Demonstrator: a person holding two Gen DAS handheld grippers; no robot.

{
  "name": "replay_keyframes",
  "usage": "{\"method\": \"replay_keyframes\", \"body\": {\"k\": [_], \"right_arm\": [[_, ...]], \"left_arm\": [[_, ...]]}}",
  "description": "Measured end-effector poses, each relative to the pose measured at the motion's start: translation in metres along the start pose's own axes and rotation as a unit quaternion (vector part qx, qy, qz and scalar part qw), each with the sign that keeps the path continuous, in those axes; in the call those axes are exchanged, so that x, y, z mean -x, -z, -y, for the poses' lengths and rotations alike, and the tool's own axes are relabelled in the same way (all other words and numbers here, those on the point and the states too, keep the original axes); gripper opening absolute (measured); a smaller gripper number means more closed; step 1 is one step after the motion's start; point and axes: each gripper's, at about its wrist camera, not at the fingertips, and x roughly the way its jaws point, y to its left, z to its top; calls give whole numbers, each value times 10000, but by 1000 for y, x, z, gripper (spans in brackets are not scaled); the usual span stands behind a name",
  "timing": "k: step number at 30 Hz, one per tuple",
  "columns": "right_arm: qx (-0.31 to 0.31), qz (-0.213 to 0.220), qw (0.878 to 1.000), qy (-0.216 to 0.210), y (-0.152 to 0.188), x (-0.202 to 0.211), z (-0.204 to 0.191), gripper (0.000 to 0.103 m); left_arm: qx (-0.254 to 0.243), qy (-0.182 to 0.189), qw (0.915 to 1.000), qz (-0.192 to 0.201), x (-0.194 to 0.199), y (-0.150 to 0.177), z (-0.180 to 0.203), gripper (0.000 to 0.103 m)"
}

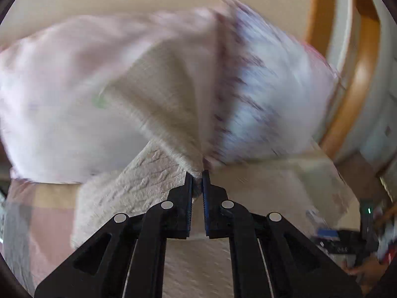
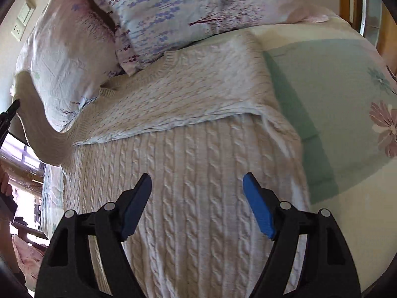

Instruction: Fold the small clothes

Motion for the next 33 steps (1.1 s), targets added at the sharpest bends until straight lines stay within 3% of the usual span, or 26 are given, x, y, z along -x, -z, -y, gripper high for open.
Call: {"method": "replay_keyframes", "body": {"k": [1, 2, 4, 6, 8, 10, 12, 15, 16, 17, 18, 20, 22, 25, 28, 29, 31, 33], "right_arm": [[-51, -9, 10000, 18, 2, 4, 9, 76], [-106, -28, 9999, 17, 3, 6, 15, 76], [-240, -64, 9997, -52, 8, 15, 30, 76], [-326, -44, 9994, -52, 16, 29, 45, 76], [-480, -183, 9986, -91, 27, 35, 61, 76], [-709, -430, 9963, -221, 40, 36, 75, 73], [-886, -548, 9935, -457, 54, 37, 84, 70], [-995, -846, 9876, -876, 68, 37, 85, 62], [-1068, -1052, 9824, -1112, 74, 35, 84, 51], [-1187, -1346, 9735, -1414, 82, 30, 82, 40], [-1247, -1554, 9669, -1594, 90, 26, 80, 38], [-1296, -1920, 9530, -1952, 107, 20, 75, 22], [-1378, -2121, 9429, -2168, 117, 17, 71, 11], [-1501, -1972, 9385, -2404, 113, 21, 67, 9], [-1605, -1534, 9375, -2679, 87, 28, 64, 8], [-1616, -1386, 9376, -2749, 75, 28, 62, 8], [-1543, -994, 9402, -2870, 43, 29, 57, 8], [-1386, -404, 9440, -2968, -7, 31, 51, 7]], "left_arm": [[-304, 161, 9982, -488, -30, 6, 32, 32], [-526, 137, 9953, -802, -51, 15, 52, 37], [-563, 14, 9904, -1263, -77, 36, 66, 37], [-78, -27, 9910, -1336, -65, 57, 43, 39], [430, -364, 9907, -1237, -35, 81, 2, 71], [894, -862, 9844, -1245, -6, 108, -41, 76], [1402, -1046, 9723, -1552, 14, 138, -73, 76], [2252, -592, 9524, -1966, 31, 188, -100, 71], [2457, -423, 9454, -2097, 35, 202, -102, 63], [2589, -271, 9414, -2143, 39, 215, -97, 58], [2640, -167, 9434, -2000, 50, 224, -92, 58], [2860, 254, 9357, -2051, 56, 238, -80, 46], [3021, 484, 9289, -2086, 62, 249, -66, 44], [3103, 643, 9235, -2164, 60, 255, -54, 29], [3405, 984, 9099, -2157, 49, 250, -55, 7], [3469, 1149, 9067, -2107, 44, 243, -56, 7], [3367, 1346, 9142, -1808, 35, 213, -66, 7], [3111, 1432, 9296, -1360, 22, 167, -83, 7]]}}
